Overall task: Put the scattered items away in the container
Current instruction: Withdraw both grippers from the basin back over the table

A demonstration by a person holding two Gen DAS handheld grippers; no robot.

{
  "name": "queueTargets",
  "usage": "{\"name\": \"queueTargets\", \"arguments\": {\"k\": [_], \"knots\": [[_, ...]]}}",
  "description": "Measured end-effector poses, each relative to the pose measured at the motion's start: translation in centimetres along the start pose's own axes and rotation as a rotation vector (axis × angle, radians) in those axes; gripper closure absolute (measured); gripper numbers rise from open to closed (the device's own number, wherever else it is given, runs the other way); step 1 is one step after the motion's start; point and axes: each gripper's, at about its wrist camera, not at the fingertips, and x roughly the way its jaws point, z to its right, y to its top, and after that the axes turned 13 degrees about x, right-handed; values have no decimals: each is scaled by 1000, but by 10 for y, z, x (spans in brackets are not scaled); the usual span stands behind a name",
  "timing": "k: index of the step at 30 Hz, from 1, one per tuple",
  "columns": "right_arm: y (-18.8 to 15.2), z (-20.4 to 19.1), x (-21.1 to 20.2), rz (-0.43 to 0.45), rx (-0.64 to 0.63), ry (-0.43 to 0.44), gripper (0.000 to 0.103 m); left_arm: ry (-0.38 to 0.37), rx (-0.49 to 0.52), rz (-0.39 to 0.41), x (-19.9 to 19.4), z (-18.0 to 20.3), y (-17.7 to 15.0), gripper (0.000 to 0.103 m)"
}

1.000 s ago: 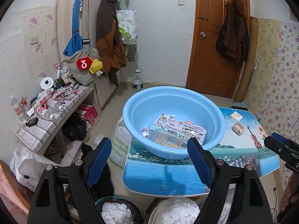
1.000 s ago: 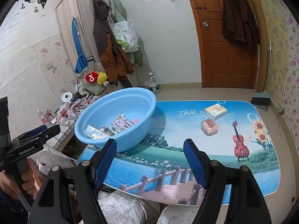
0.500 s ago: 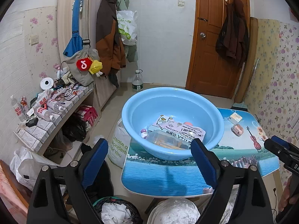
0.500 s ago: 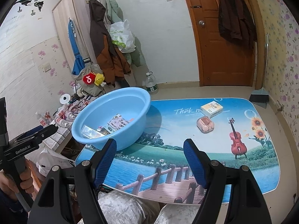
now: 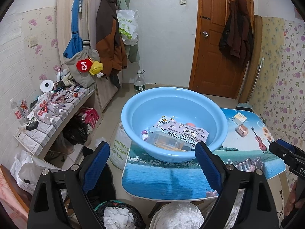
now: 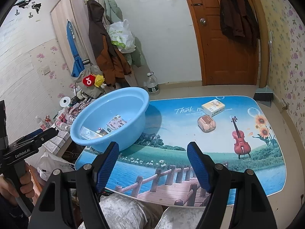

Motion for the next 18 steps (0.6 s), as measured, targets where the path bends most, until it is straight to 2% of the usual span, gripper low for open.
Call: {"name": "queueTargets", "arguments": {"k": [18], "knots": [[1,5,1,2,4,-14,27,-9,6,5,2,6,3,12]]}}
